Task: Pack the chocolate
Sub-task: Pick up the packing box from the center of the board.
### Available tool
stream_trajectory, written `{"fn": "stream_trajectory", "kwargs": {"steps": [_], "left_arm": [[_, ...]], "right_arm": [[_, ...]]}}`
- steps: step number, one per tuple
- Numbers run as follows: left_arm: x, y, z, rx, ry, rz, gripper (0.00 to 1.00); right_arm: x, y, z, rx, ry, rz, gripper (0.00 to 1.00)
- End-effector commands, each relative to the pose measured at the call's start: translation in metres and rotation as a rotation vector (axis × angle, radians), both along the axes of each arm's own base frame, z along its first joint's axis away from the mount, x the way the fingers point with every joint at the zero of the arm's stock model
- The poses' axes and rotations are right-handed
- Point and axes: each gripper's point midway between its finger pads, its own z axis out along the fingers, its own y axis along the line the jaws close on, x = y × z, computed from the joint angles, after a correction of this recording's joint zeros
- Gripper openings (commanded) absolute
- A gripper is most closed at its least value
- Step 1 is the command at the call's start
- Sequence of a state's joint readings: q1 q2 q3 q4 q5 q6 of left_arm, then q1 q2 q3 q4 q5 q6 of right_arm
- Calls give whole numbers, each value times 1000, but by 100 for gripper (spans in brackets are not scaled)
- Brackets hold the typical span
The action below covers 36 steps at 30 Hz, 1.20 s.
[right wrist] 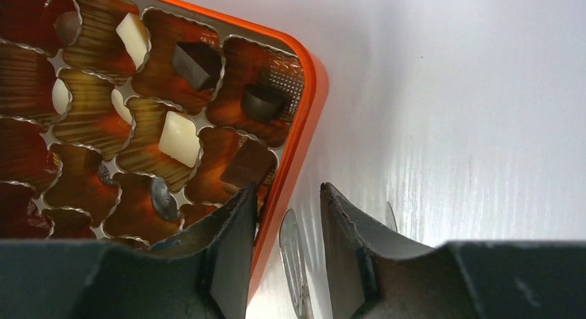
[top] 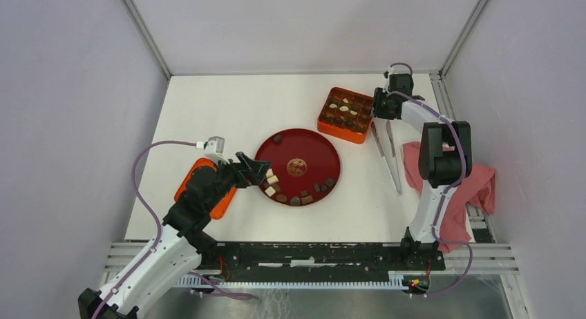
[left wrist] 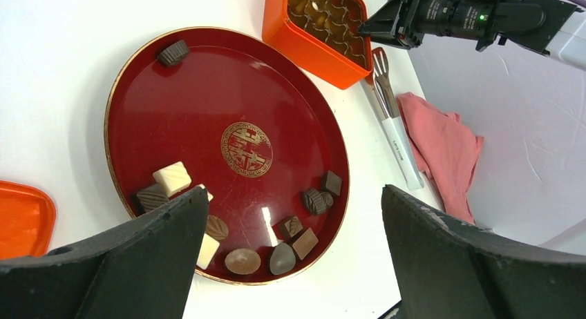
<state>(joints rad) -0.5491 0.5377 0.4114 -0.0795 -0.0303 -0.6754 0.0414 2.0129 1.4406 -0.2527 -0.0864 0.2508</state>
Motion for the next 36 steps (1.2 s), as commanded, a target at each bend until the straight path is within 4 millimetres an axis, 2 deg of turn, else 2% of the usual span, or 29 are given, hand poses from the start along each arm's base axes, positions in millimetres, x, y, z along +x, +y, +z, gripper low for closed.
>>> {"fn": "stream_trajectory", "kwargs": {"steps": [1, 5, 14, 16, 19, 23, 30, 36], "left_arm": [[5, 4, 7, 5, -42, 23, 100], [6, 3, 6, 11, -33, 19, 100], [5, 4, 14, 15, -32, 21, 100], [5, 4, 16, 15, -31, 21, 100], [5, 4, 20, 15, -30, 19, 100], [3, 5, 26, 17, -31, 18, 100], [-1, 11, 34, 10, -55, 33, 100], [-6, 13, 41, 1, -88, 28, 99]], "right_arm": [[10, -1, 7, -15, -10, -43, 42], [12, 3, 4, -45, 0, -32, 36], [23, -5, 24, -119, -46, -80, 5], [23, -6, 33, -117, -80, -78, 1], [23, -2, 53, -101, -150, -60, 0], [22, 5, 93, -76, -265, -9, 0], [-10, 22, 153, -74, -482, 155, 0], [-47, 32, 173, -83, -571, 273, 0]]}}
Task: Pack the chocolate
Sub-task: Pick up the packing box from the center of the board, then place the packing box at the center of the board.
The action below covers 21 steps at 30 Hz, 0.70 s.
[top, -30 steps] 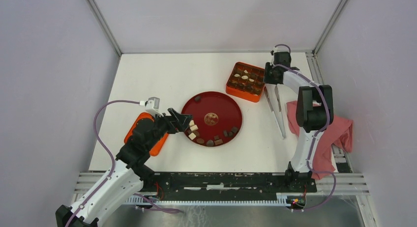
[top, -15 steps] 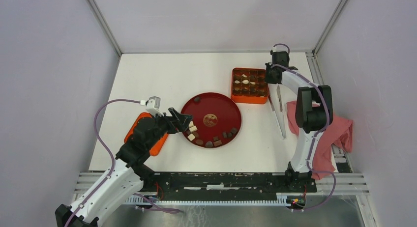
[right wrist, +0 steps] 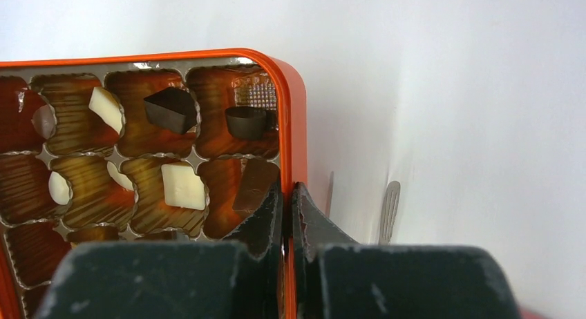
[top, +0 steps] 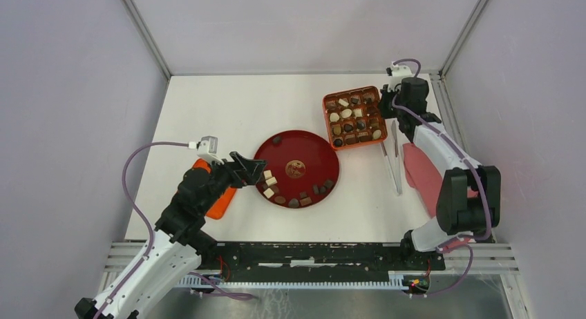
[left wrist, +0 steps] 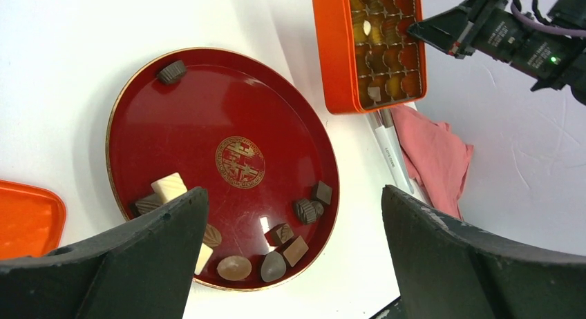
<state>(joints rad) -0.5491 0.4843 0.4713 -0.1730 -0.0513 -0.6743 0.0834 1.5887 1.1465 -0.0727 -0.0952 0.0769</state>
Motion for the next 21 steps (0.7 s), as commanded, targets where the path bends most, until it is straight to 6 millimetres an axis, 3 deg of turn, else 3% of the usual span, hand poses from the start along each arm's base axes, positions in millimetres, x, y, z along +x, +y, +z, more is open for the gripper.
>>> {"fn": "stream_trajectory", "kwargs": {"steps": [1, 5, 10, 18, 21], "left_arm": [[-1, 5, 22, 9, -74, 5, 100], [-5, 8, 24, 21, -91, 1, 100], [-10, 15, 26, 28, -118, 13, 100], [-14, 18, 28, 21, -143, 15, 100], [-14, 18, 28, 26, -147, 12, 100]], "right_arm": [[-11, 22, 70, 16, -249, 158, 0], [-43, 29, 87, -49, -333, 273, 0], [-85, 41, 89, -109, -369, 425, 0], [-146, 63, 56, -185, -316, 731, 0], [-159, 63, 47, -224, -297, 792, 0]]}}
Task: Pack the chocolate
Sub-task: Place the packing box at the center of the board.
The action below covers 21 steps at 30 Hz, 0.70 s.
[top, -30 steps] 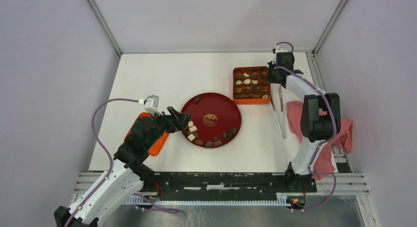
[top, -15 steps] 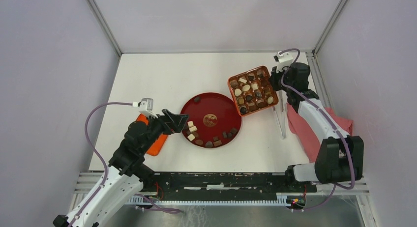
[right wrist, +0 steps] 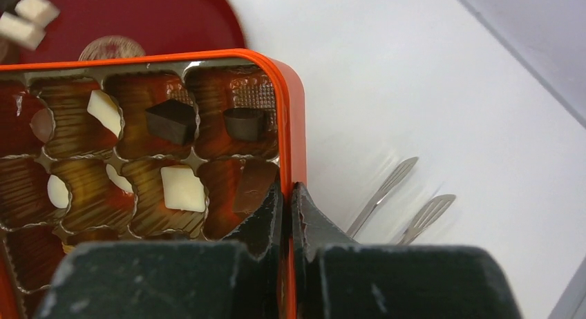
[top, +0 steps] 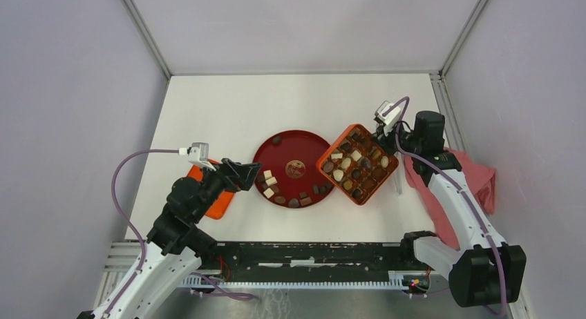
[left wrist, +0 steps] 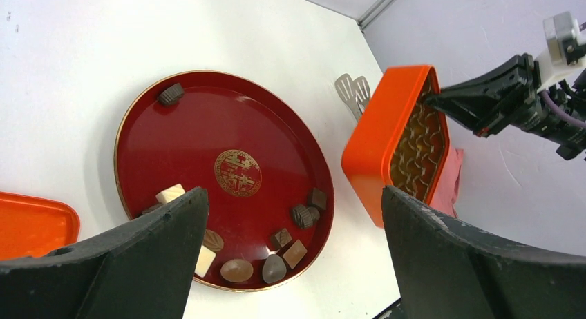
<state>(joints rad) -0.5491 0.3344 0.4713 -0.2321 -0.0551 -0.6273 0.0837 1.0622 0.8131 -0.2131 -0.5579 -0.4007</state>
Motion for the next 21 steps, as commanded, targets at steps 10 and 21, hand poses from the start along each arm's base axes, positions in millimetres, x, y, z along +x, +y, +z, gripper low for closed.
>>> {"fn": "stream_trajectory", "kwargs": {"steps": [10, 21], "left_arm": [[3, 3, 6, 40, -32, 7, 99], [9, 1, -4, 29, 41, 30, 99]], "right_arm": [[-32, 11, -11, -106, -16, 201, 0], [-36, -17, -75, -144, 294, 19, 0]]}}
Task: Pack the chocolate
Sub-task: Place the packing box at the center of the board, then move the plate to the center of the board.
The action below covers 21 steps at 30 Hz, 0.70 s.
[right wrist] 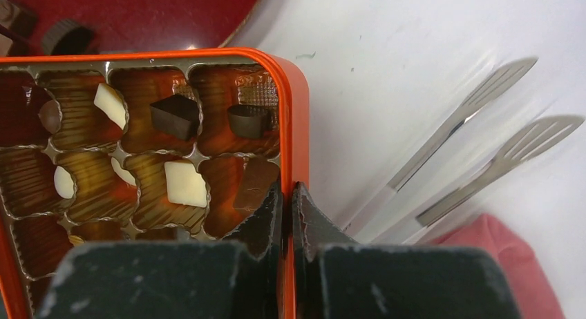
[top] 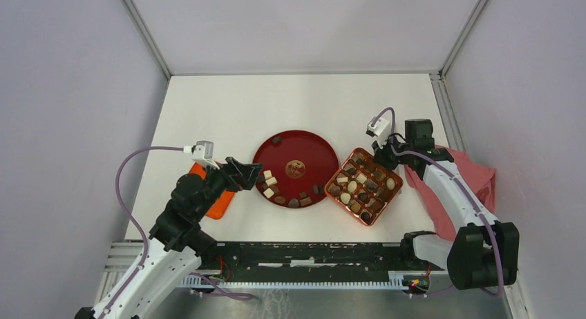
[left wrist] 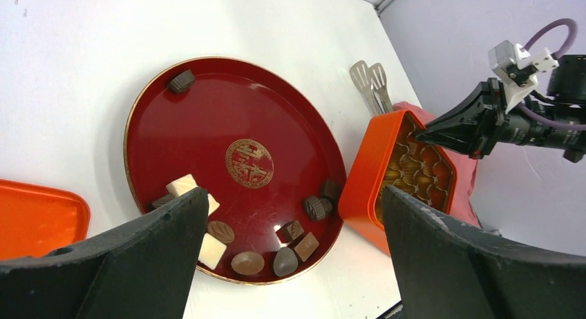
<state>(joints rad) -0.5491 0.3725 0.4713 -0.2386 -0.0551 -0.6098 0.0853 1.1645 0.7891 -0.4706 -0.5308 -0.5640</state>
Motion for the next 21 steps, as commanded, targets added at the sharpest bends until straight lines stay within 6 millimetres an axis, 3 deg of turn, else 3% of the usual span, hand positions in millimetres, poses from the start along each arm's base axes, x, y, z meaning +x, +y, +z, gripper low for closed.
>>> {"fn": "stream_trajectory", "kwargs": {"steps": [1, 6, 12, 16, 21], "left_arm": [[6, 3, 8, -6, 17, 36, 99], [7, 1, 10, 5, 35, 30, 99], [7, -1, 10, -5, 51, 22, 99], [8, -2, 4, 2, 97, 30, 99], [23, 1, -14, 92, 176, 81, 99]], "right_arm": [[-1, -8, 7, -14, -1, -43, 0], [-13, -24, 7, -84, 7, 2, 0], [-33, -29, -29, -145, 148, 82, 0], [-20, -29, -38, -149, 155, 45, 0], [3, -13, -48, -127, 209, 28, 0]]}}
